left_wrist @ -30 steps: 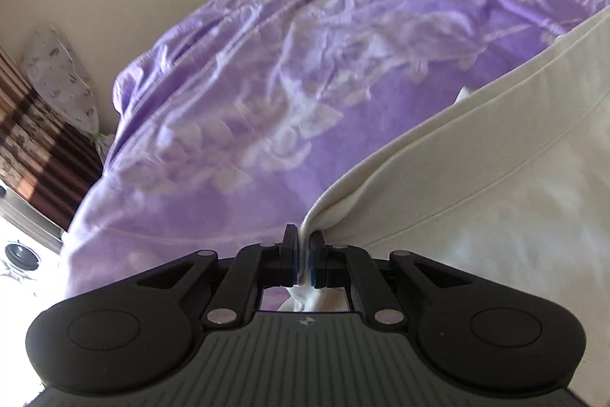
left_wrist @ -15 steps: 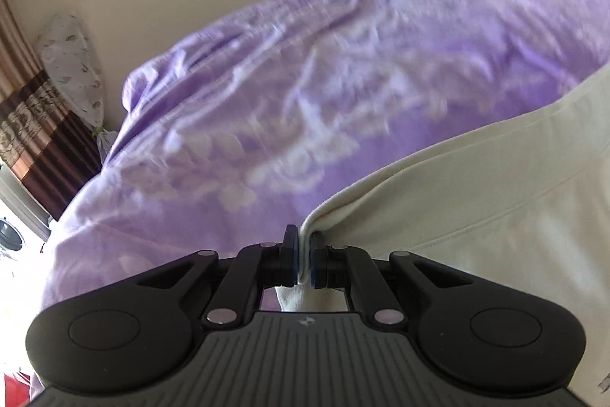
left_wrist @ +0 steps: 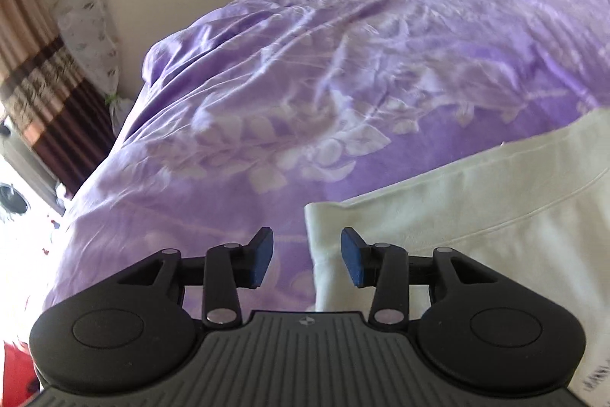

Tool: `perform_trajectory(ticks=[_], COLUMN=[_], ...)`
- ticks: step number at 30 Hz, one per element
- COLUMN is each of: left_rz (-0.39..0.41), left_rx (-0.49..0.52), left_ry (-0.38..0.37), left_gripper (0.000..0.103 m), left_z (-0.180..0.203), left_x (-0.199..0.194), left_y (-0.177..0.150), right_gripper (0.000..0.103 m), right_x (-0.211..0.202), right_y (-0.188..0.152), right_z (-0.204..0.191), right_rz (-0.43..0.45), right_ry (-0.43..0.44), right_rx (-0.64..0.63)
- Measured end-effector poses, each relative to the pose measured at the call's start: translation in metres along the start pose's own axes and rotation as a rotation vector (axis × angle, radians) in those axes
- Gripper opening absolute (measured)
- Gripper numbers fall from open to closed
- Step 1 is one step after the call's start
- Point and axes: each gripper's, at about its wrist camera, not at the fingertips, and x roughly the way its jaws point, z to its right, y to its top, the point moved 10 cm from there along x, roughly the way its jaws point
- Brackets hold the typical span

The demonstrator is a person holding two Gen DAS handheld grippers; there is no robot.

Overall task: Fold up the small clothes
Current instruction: 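Open both grippers and release the folded sweatshirt onto the bed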

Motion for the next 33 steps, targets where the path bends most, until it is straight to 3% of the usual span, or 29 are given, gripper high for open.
perform_trajectory(ticks=[3, 8, 14, 20, 24, 28, 33], left_rz=[-0.004, 0.005, 0.015, -0.047, -0.078, -0.131, -0.15], left_rx=[-0.056, -0.123, -0.203, -0.291, -0.29, -0.343, -0.339], left_ry=[-0.044, -0.155, -0.187, -0.186, -0.154, -0.174, -0.168], left_gripper=[0.049, 0.03, 0.02, 0.01, 0.006, 0.006, 0.006], left_z=[-0.004, 0.005, 0.019, 0.027, 0.024, 0.013, 0.009], left_x=[-0.033, -0.096, -0.144, -0.142, -0.133, -0.12, -0.121], left_y=[-0.006, -0.03, -0.081, -0.136, -0.161, -0.18, -0.188], right_gripper=[0.041, 0.04, 0.028, 0.024, 0.0, 0.0, 0.0], right_x=[-0.03, -0.091, -0.156, -0.178, -0.173, -0.169, -0.17], right_y=[-0.004, -0.033, -0.089, -0.148, -0.184, -0.207, -0.217], right_z=[-0.003, -0.019, -0.036, -0.036, -0.026, -0.015, -0.012], right_rz=[-0.016, -0.056, -0.068, -0.092, -0.153, -0.207, -0.243], right_ry=[0.037, 0.124, 0.213, 0.18, 0.119, 0.119, 0.128], right_rx=[0.037, 0.098, 0.176, 0.224, 0.246, 0.313, 0.334])
